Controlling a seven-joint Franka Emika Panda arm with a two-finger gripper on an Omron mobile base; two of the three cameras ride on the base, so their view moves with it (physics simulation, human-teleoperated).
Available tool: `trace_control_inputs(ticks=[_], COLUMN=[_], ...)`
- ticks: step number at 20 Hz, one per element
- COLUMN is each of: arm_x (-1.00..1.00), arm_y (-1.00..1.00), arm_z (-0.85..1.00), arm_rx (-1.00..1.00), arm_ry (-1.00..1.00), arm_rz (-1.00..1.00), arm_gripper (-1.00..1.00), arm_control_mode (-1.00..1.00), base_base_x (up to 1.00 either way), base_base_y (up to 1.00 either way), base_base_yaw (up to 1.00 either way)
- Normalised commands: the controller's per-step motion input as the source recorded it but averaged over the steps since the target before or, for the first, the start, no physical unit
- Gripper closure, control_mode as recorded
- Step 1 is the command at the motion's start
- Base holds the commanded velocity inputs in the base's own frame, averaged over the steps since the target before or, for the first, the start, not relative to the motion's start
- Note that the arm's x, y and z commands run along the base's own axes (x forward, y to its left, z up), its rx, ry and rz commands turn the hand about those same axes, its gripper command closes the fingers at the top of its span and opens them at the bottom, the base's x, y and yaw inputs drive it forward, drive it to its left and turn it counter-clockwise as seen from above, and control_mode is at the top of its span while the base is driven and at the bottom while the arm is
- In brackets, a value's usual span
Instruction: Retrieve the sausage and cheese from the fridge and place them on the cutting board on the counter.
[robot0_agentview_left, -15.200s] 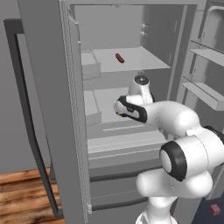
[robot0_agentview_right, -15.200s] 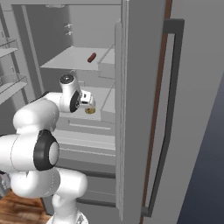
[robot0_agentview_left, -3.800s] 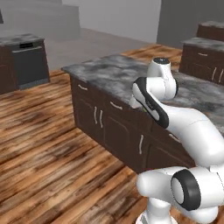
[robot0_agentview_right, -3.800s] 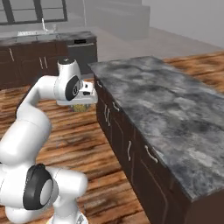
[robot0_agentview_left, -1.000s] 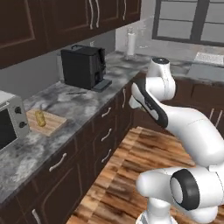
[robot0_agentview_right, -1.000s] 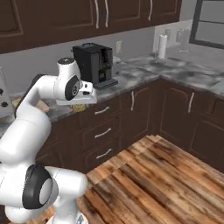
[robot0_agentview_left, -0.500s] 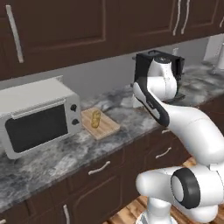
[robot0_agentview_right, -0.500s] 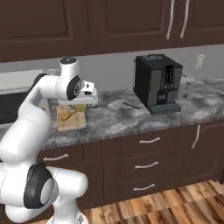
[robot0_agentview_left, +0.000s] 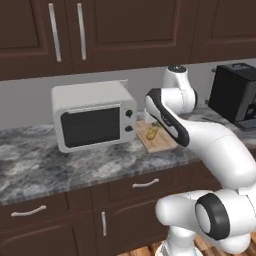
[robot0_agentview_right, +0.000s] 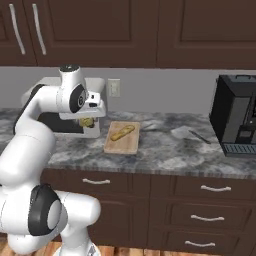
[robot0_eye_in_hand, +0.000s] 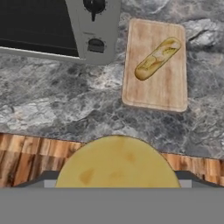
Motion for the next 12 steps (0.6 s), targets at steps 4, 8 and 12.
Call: trace_control_inputs(ticks=[4, 8, 12], arm_x=[0.0, 0.0, 0.0], arm_y=[0.0, 0.0, 0.0], arm_z=[0.0, 0.0, 0.0], arm_rx=[0.0, 0.0, 0.0], arm_ry=[0.0, 0.0, 0.0], arm_rz=[0.0, 0.0, 0.0], arm_gripper=[1.0, 1.0, 1.0], arm_control_mode=[1.0, 1.0, 1.0], base_base_x=[0.37, 0.5, 0.59], base_base_y=[-0.24, -0.53, -0.52], base_base_yaw=[0.05, 0.0, 0.0])
